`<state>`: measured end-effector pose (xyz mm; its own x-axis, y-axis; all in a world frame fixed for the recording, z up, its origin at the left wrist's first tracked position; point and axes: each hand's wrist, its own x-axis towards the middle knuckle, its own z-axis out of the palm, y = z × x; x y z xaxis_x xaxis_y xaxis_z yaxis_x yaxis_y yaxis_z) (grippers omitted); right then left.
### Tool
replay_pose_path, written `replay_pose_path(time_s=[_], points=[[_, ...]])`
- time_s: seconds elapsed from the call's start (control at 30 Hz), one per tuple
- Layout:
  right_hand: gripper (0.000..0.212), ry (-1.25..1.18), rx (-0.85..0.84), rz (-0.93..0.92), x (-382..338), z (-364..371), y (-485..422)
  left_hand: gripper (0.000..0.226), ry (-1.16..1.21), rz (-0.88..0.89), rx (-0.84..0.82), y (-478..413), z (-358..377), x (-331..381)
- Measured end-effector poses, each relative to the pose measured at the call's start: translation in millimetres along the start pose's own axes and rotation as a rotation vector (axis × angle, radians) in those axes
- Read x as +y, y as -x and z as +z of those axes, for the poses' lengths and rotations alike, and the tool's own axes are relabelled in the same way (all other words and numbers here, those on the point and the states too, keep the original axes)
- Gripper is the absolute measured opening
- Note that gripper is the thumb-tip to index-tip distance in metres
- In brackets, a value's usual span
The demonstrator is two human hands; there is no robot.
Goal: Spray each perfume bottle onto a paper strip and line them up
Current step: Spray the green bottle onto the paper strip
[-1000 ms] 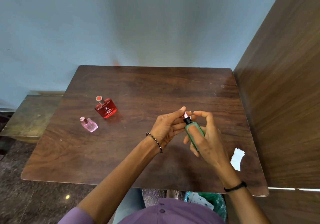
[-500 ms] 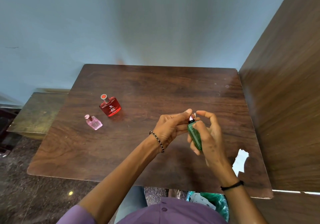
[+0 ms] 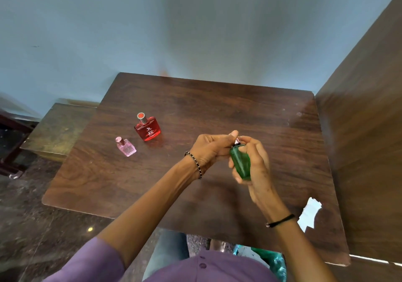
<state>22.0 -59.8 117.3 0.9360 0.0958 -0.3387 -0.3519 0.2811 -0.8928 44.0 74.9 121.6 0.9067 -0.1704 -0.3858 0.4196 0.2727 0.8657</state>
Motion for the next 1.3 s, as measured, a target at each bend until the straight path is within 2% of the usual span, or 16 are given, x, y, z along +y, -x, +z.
replay_pose_path(time_s=[0.1, 0.23, 0.37, 0.53, 0.73, 0.83, 1.03, 1.3], points=[[0.018, 0.032, -0.027, 0.055, 0.6, 3.6, -15.2, 0.04, 0.034, 0.021, 0.038, -8.7, -10.4, -2.2], [0.024, 0.027, -0.029, 0.109, 6.5, 10.6, -40.5, 0.026, 0.106, 0.022, 0.022, -21.2, -30.4, -10.0], [0.029, 0.025, -0.03, 0.127, 13.4, 19.4, -65.1, 0.029, 0.167, -0.028, 0.047, -36.7, -54.7, -8.5], [0.029, 0.089, -0.021, 0.14, 23.2, 33.7, -96.5, 0.035, 0.118, -0.044, 0.168, -67.0, -78.1, -3.6], [0.022, 0.205, 0.021, 0.081, 26.7, 39.0, -144.0, 0.033, 0.179, -0.086, 0.243, -107.2, -113.8, -6.1], [0.018, 0.298, 0.015, 0.082, 23.6, 41.8, -168.9, 0.031, 0.142, -0.128, 0.301, -125.3, -126.7, -8.3], [0.028, 0.422, -0.05, 0.024, 26.3, 50.3, -223.9, 0.023, 0.057, -0.18, 0.463, -167.7, -144.1, -22.1], [0.024, 0.638, -0.17, -0.096, 36.8, 61.7, -277.0, 0.013, -0.2, -0.061, 0.599, -195.6, -150.9, -30.1]])
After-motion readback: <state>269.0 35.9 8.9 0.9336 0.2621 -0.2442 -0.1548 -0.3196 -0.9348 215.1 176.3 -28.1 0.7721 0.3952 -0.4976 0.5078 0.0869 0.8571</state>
